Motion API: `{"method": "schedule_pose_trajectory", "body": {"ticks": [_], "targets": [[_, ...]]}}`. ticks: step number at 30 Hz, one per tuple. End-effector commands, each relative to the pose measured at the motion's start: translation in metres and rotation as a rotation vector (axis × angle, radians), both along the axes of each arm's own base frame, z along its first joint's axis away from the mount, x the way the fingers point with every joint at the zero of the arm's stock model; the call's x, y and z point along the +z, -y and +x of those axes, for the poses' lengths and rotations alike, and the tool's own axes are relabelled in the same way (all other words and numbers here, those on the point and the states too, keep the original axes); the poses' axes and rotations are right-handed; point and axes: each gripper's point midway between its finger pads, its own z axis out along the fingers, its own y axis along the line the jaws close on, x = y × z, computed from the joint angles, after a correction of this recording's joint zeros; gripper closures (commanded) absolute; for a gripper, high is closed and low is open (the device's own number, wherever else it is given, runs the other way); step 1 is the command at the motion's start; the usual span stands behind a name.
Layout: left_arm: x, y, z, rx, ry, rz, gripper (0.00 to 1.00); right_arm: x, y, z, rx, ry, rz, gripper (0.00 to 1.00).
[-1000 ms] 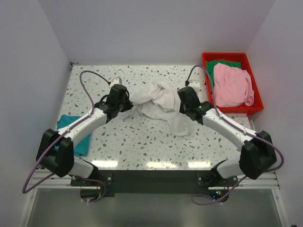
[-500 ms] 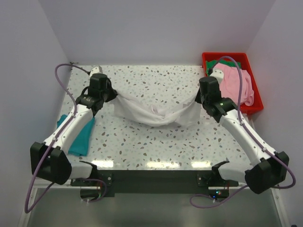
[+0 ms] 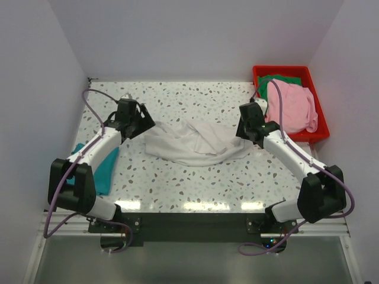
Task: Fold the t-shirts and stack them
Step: Flatten the tshirt out
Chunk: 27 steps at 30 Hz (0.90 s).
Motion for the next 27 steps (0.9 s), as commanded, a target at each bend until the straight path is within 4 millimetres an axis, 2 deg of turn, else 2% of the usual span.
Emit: {"method": "schedule_pose_trajectory", "body": {"ticks": [1, 3, 4, 6, 7, 10, 12, 16, 20, 24, 25, 27], "targets": [[-0.003, -0.019, -0.025, 0.080, -0.005, 0.030, 0.19, -0.003, -0.003, 0.000, 0.009, 0.004, 0.020, 0.52], [-0.013, -0.028, -0.039, 0.146, -0.025, 0.033, 0.19, -0.003, -0.003, -0.002, 0.010, 0.006, 0.025, 0.51], [-0.020, -0.031, -0.053, 0.158, -0.034, 0.032, 0.23, -0.005, -0.002, -0.005, 0.014, 0.001, 0.026, 0.51], [-0.028, -0.032, -0.066, 0.180, -0.041, 0.021, 0.26, -0.001, -0.002, -0.008, 0.020, 0.014, 0.032, 0.51], [-0.039, -0.029, -0.076, 0.166, -0.051, 0.019, 0.32, -0.003, -0.001, -0.011, 0.023, 0.012, 0.030, 0.51], [-0.044, -0.016, -0.079, 0.120, -0.022, -0.008, 0.33, -0.007, -0.003, -0.013, 0.036, 0.013, 0.040, 0.51], [-0.059, -0.007, -0.082, 0.080, -0.062, -0.022, 0.33, -0.011, -0.006, -0.011, 0.048, -0.003, 0.042, 0.51], [-0.058, 0.006, -0.068, 0.037, -0.029, -0.024, 0.33, -0.013, -0.013, -0.010, 0.073, -0.008, 0.060, 0.50], [-0.059, 0.008, -0.054, 0.038, -0.021, -0.007, 0.36, -0.006, -0.019, -0.011, 0.097, 0.009, 0.057, 0.50], [-0.067, 0.008, -0.042, 0.058, -0.044, 0.014, 0.49, 0.011, -0.032, -0.010, 0.136, 0.053, 0.016, 0.50], [-0.068, 0.009, -0.037, 0.058, -0.044, 0.014, 0.52, 0.016, -0.041, -0.008, 0.161, 0.072, 0.017, 0.50], [-0.067, 0.011, -0.033, 0.063, -0.041, 0.011, 0.62, 0.015, -0.052, -0.005, 0.197, 0.065, 0.006, 0.49]]}}
